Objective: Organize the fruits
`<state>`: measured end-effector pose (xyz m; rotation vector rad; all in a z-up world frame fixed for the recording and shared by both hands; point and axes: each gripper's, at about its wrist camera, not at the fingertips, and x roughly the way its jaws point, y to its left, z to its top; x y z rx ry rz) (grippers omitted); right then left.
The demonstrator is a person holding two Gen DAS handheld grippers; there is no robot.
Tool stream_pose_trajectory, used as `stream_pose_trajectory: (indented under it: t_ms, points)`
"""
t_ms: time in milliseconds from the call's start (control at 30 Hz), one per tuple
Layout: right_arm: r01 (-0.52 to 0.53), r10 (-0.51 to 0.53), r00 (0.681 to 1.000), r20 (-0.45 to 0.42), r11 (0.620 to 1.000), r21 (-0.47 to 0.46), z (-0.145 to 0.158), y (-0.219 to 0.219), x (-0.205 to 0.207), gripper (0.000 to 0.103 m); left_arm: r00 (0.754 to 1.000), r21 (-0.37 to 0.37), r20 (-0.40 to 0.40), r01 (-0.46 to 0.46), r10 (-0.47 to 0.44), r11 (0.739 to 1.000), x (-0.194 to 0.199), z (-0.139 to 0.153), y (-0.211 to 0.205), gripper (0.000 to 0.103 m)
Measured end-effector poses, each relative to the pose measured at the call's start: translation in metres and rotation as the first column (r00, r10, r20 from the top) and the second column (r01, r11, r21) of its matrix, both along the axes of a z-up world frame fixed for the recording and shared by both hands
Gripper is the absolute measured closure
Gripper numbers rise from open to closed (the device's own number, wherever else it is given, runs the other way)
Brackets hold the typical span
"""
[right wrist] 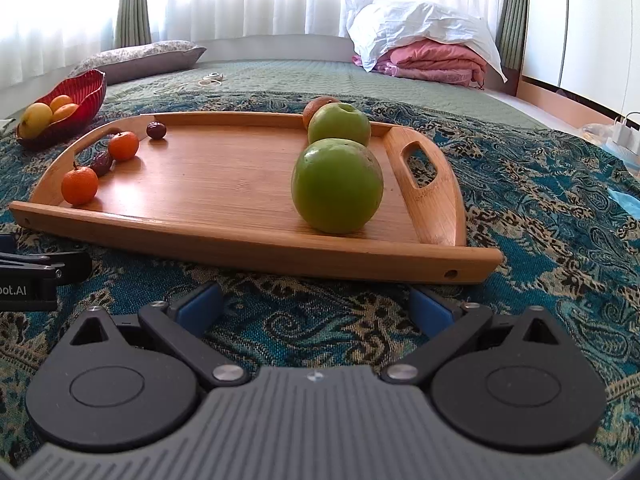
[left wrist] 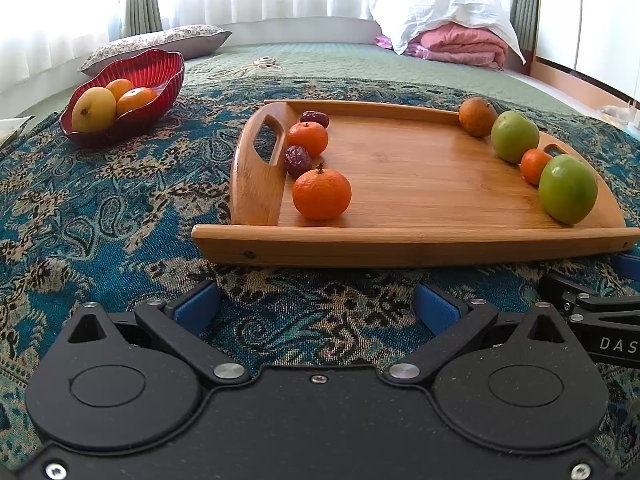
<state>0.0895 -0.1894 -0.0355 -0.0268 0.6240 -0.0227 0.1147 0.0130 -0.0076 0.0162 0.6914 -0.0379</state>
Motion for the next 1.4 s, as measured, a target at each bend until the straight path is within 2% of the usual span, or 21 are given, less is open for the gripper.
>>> stream_pose_trajectory:
  t_ms: [1400]
  points:
    - [0.002,-0.001,1.000,0.010,1.000,-0.003,-0.0006,0.0005,-0.0019,0.000,1.000,-0.003,0.016,-0.002,0.002,1.000,-0.0026,-0.0020,0.0001,0.000]
